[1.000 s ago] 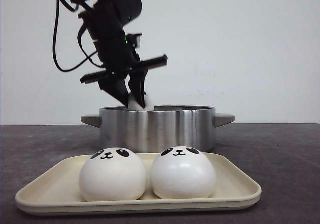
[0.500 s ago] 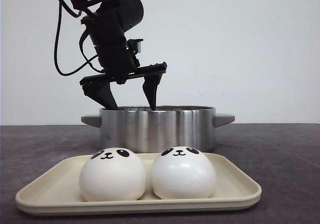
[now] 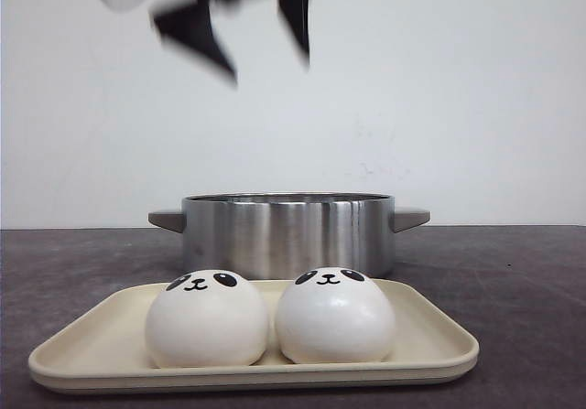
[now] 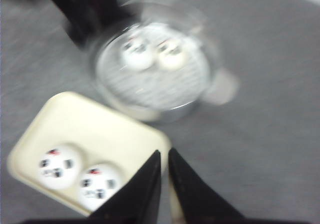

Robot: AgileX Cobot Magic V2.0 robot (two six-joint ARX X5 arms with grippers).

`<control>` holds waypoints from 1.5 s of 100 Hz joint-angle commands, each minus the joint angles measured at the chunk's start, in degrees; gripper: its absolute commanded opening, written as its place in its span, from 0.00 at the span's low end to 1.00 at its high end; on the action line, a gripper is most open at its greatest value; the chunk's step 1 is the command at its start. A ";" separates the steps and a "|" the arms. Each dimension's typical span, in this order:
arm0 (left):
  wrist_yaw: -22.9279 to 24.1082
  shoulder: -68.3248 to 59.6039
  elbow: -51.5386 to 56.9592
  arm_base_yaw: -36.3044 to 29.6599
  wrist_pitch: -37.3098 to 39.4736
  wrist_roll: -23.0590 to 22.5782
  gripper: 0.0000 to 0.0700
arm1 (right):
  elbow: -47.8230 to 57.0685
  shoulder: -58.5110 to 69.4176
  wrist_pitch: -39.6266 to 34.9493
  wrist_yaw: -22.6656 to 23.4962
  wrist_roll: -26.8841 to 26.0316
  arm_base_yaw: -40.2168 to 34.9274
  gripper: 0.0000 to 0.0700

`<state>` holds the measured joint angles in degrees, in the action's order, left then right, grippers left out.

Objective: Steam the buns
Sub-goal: 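Lower the right gripper onto the near panda bun and close it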

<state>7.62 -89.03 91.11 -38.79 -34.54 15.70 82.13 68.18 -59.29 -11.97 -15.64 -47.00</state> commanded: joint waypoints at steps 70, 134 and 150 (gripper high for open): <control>2.47 30.71 1.25 -2.49 -15.74 -4.72 0.79 | -22.29 12.07 17.88 18.36 -16.87 -1.97 0.69; 2.49 33.00 1.07 -2.49 -20.24 -5.88 0.79 | -22.29 28.83 23.74 19.43 -18.93 -1.99 0.65; 2.49 32.98 1.07 -2.49 -20.20 -6.27 0.79 | -22.29 29.64 23.76 18.86 -18.32 -2.01 0.02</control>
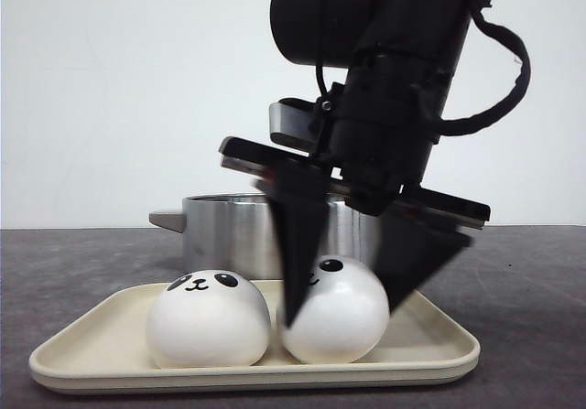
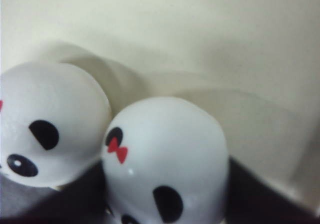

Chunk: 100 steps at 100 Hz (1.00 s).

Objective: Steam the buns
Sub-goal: 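Lower the right gripper onto the near panda bun and close it, then carry the bun with the right gripper into the steamer and open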

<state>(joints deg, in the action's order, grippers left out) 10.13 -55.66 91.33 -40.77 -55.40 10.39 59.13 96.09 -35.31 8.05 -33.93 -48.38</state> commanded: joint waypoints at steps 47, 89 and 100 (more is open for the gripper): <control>-0.02 -0.44 0.85 -0.50 0.98 -0.98 0.79 | 19.80 -13.49 -0.59 -9.11 7.61 -0.59 0.01; -0.02 -0.85 0.85 -0.50 1.40 -1.99 0.79 | 33.11 4.92 -3.67 -5.92 15.12 14.53 0.01; -0.02 -0.85 0.85 -0.50 1.36 -1.99 0.79 | 33.11 10.97 -3.50 -5.90 15.34 16.00 0.01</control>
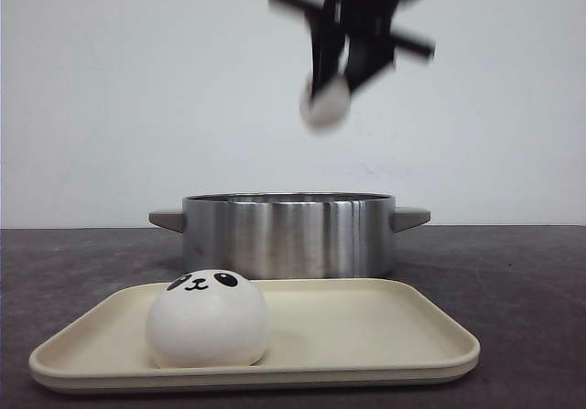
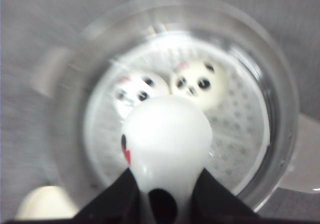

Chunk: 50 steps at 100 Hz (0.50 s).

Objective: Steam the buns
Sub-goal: 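Carry the bun with the right gripper into the steamer and open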

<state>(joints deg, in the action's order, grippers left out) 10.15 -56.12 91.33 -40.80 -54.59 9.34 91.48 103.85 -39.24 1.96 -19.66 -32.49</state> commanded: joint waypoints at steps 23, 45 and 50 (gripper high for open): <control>-0.07 -0.39 0.85 -0.48 0.04 -0.94 0.79 | 0.76 10.40 1.16 3.23 1.03 1.25 0.02; -0.07 -0.39 0.85 -0.48 -0.11 -0.94 0.79 | 0.76 11.65 1.46 4.02 0.59 1.42 0.82; -0.07 -0.42 0.85 -0.48 -0.11 -0.94 0.79 | 0.76 11.65 1.53 3.78 0.61 1.42 0.82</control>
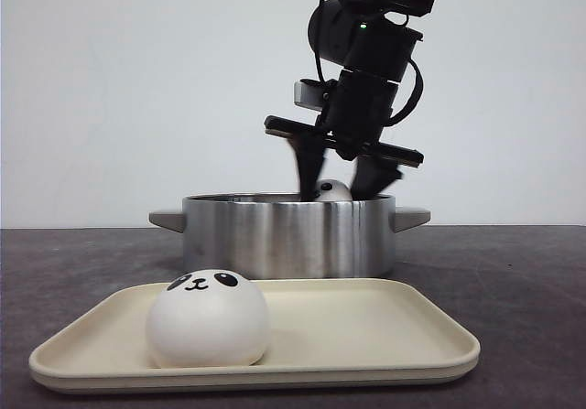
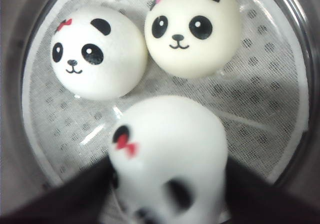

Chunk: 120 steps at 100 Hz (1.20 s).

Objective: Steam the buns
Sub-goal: 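Carry the bun with the right gripper into the steamer and open, then lower the left gripper onto the last panda bun and close it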

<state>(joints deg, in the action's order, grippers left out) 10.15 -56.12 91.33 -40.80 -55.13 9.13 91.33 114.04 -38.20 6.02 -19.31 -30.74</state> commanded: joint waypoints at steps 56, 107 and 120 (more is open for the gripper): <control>-2.97 -3.32 -2.23 -0.48 -4.02 2.75 0.79 | 16.48 -5.46 -13.05 -0.09 5.22 -1.79 0.03; -16.50 -13.40 -27.17 -4.92 6.08 13.07 0.80 | 17.57 -38.88 -13.27 -18.25 5.22 -17.03 0.02; -17.31 -20.04 -27.45 -6.01 7.17 13.05 0.80 | 17.53 -42.56 -14.69 -20.79 5.22 -17.81 0.02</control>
<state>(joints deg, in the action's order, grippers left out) -6.87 -73.08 63.26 -46.06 -49.36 21.43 107.77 71.22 -52.36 -13.76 -14.76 -47.81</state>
